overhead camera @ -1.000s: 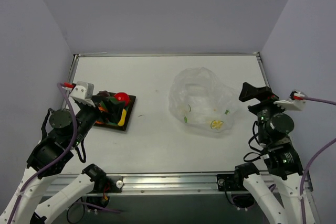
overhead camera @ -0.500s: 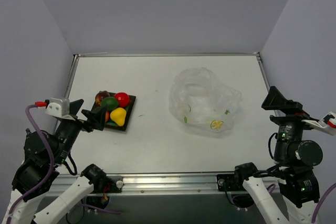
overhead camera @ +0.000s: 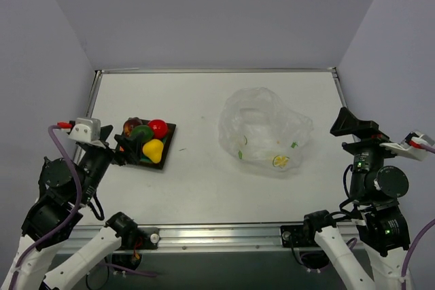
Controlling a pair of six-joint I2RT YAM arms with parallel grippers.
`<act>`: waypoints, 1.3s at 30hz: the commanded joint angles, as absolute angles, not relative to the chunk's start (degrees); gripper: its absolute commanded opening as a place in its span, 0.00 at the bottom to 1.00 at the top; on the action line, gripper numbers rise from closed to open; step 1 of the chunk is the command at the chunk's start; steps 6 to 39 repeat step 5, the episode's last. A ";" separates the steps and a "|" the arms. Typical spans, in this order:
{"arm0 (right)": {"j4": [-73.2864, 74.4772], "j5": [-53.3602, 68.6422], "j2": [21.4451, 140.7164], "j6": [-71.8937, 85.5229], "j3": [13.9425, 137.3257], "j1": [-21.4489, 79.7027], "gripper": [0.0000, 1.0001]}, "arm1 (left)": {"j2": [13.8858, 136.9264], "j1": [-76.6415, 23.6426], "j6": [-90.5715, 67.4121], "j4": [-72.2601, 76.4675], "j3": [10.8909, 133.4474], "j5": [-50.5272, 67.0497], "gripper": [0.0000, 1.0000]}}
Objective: Take the fake fruits out of the plastic bag
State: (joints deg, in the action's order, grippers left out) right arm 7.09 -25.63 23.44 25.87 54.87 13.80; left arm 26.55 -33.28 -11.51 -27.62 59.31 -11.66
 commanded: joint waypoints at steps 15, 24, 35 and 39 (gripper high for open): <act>4.83 -24.70 24.35 22.85 56.86 13.36 1.00 | 27.86 -33.22 -11.16 -25.49 62.32 -13.17 0.94; 4.83 -24.70 24.35 22.85 56.86 13.36 1.00 | 27.86 -33.22 -11.16 -25.49 62.32 -13.17 0.94; 4.83 -24.70 24.35 22.85 56.86 13.36 1.00 | 27.86 -33.22 -11.16 -25.49 62.32 -13.17 0.94; 4.83 -24.70 24.35 22.85 56.86 13.36 1.00 | 27.86 -33.22 -11.16 -25.49 62.32 -13.17 0.94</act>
